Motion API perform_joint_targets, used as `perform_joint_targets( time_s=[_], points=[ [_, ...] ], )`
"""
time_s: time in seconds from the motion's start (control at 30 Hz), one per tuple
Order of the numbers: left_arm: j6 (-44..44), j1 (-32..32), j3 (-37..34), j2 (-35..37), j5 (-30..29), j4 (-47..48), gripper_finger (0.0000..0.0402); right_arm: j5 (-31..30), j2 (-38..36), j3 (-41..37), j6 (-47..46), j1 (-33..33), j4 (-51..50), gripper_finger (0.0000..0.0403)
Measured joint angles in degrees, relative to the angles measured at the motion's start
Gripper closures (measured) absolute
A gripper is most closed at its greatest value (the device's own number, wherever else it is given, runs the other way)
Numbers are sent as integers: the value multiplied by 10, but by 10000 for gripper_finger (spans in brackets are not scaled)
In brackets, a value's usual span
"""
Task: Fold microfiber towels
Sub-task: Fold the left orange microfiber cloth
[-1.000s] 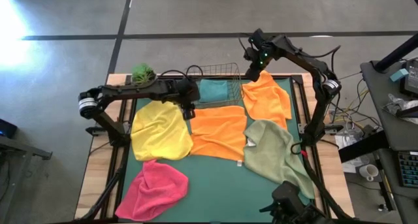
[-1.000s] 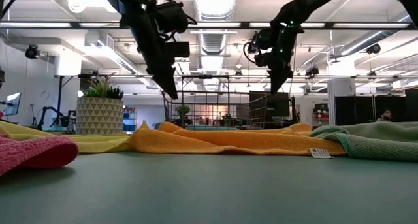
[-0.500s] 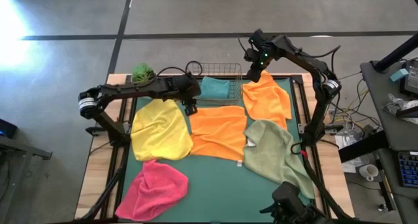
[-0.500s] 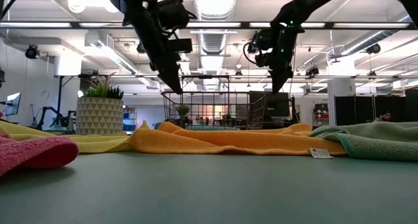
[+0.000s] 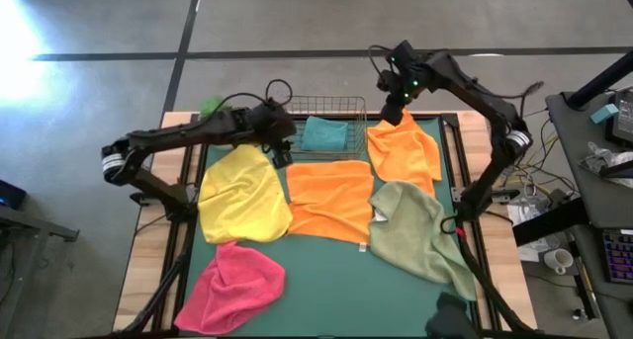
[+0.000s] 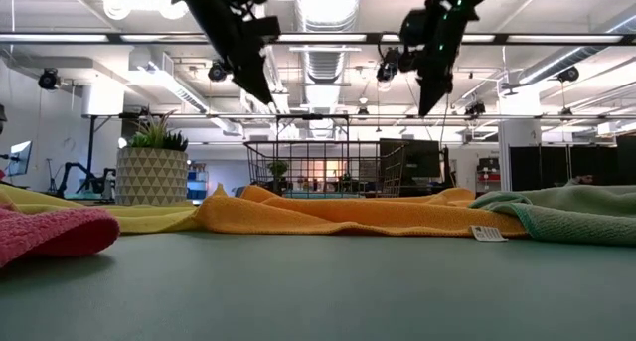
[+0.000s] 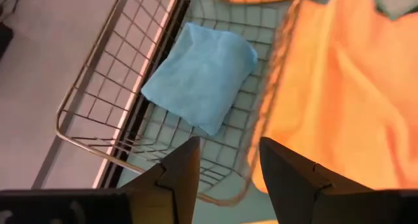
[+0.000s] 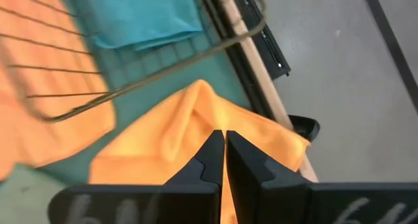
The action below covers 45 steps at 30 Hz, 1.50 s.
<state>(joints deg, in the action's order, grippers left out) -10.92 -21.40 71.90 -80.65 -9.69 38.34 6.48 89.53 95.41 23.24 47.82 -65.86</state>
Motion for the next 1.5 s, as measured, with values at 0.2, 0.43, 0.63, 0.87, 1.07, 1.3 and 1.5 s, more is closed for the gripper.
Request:
perform_joint_targets(
  time_s=[0.2, 0.43, 0.63, 0.87, 1.07, 1.3, 1.5],
  points=[
    [0, 49, -14, 34, 21, 13, 259, 15, -83, -57, -61, -69, 1, 394],
    [1, 141, -37, 28, 23, 10, 259, 14, -193, -164, -188, -187, 50, 394],
    [45, 213, -84, 15, 25, -28, 259, 4, -262, -249, -303, -310, 106, 394],
    [89, 281, -150, -14, 25, -139, 259, -90, -285, -303, -404, -444, 145, 394],
    [122, 327, -178, -56, 23, -169, 259, -110, -280, -335, -454, -496, 186, 394],
    [122, 354, -178, -103, 21, -195, 259, -111, -270, -351, -475, -503, 218, 394],
    [121, 354, -175, -148, 21, -199, 259, -110, -260, -354, -474, -503, 229, 394]
  ],
)
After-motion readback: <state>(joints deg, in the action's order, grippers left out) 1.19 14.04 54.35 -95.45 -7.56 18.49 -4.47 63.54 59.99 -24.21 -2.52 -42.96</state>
